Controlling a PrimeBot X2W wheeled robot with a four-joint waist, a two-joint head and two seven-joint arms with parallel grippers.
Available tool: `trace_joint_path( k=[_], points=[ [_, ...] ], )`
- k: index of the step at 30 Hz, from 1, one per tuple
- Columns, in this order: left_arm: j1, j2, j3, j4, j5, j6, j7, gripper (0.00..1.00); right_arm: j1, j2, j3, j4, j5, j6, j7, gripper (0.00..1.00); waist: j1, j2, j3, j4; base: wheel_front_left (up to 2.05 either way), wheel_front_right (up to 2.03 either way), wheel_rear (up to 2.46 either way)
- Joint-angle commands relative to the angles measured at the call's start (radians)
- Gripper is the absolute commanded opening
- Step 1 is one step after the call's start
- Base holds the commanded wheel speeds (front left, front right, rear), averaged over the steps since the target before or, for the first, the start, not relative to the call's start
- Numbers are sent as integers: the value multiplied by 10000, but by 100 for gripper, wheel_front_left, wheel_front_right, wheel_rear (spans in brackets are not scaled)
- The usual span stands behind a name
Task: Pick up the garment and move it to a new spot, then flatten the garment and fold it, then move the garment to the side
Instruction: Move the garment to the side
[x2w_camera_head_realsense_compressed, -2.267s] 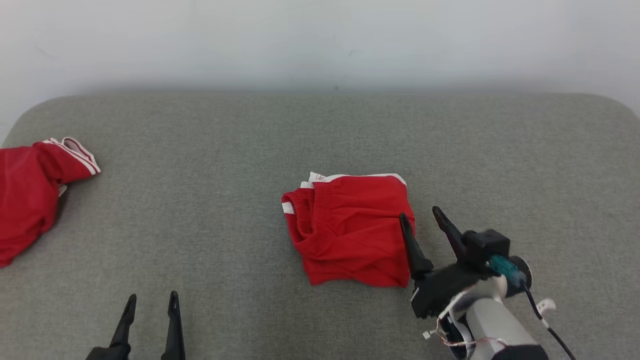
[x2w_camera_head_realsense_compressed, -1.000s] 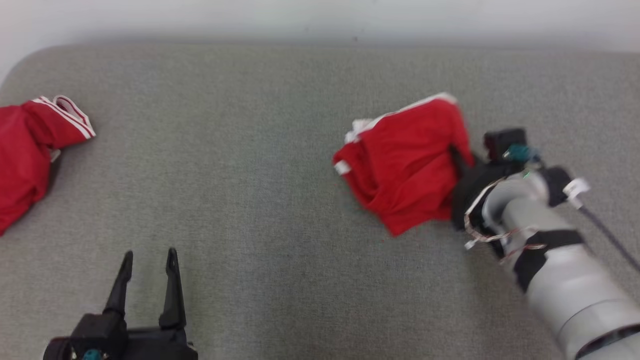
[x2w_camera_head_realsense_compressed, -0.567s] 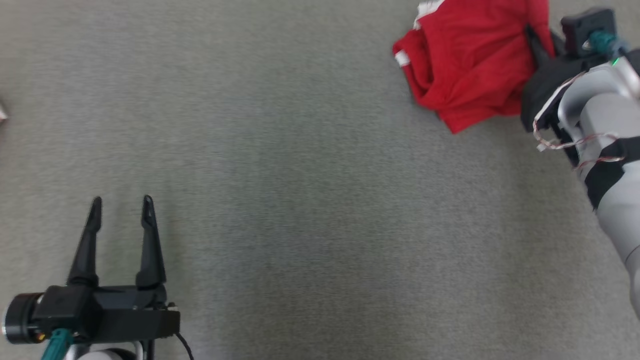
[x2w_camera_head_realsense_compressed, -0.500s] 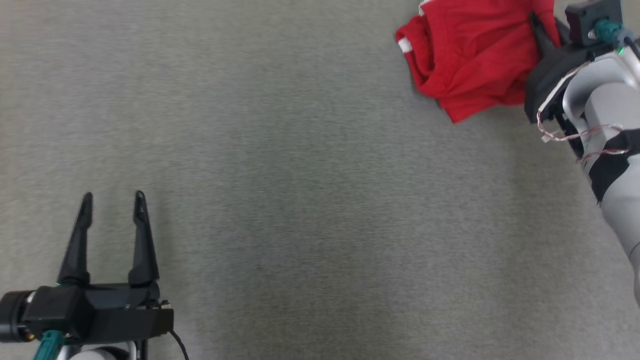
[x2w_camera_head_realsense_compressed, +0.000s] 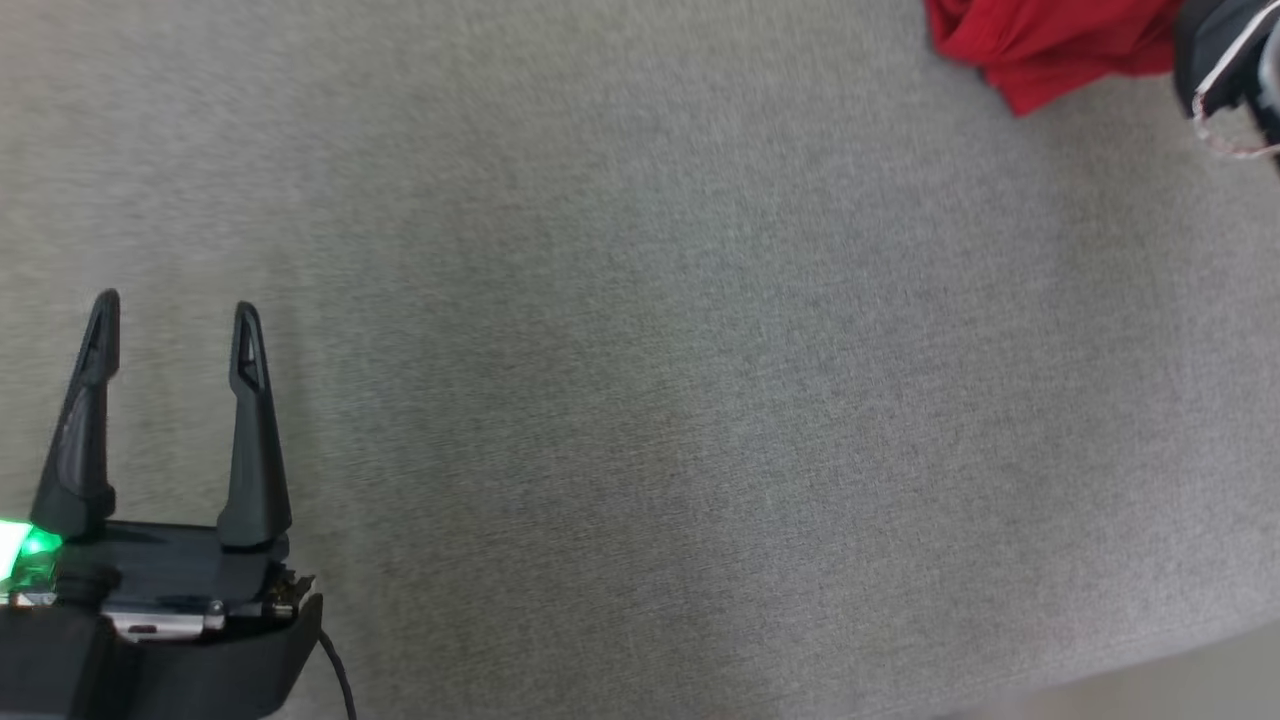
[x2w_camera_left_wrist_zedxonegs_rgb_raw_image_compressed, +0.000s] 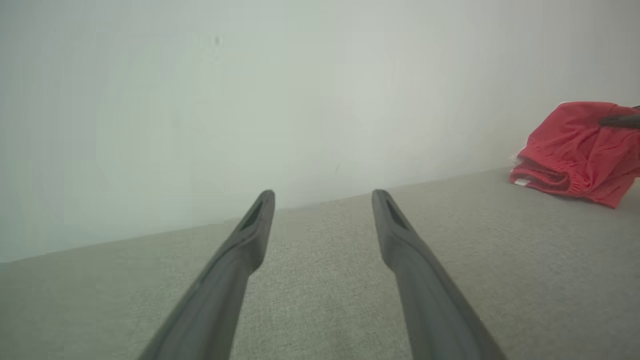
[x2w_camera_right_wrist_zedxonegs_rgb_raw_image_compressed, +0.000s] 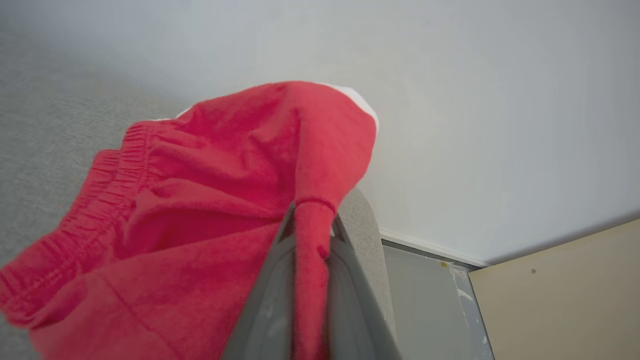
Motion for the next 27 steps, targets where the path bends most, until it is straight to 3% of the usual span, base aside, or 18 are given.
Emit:
trace_joint_path(
  k=[1, 8, 16, 18, 19, 27],
  points=[
    [-150, 101, -50, -165, 141, 0, -32, 100, -171, -57, 31, 5, -103, -24, 24, 0, -1, -2, 630, -430, 0, 0, 0],
    [-102, 380, -140, -1225, 323, 3, -32, 100, -818, -514, 324, 52, -555, -24, -90, 0, -1, -2, 1257, -627, 0, 0, 0],
    [-93, 512, -163, -1720, 315, 83, -32, 100, -1241, -547, 289, 148, -1020, -24, -123, 0, -1, -2, 1500, -678, 0, 0, 0],
    [-27, 517, -111, -1643, 274, 141, -32, 100, -1274, -521, 240, 162, -1122, -24, -190, 50, -1, -2, 1507, -654, 0, 0, 0],
    [-11, 512, -99, -1610, 252, 139, -32, 100, -1287, -520, 200, 172, -1165, -24, -202, 100, -1, -2, 1502, -640, 0, 0, 0],
    [0, 333, -32, -1126, 22, 239, -32, 100, -1444, -779, -565, 219, -1390, -24, -415, 100, -1, -2, 1096, -448, 0, 0, 0]
  ],
)
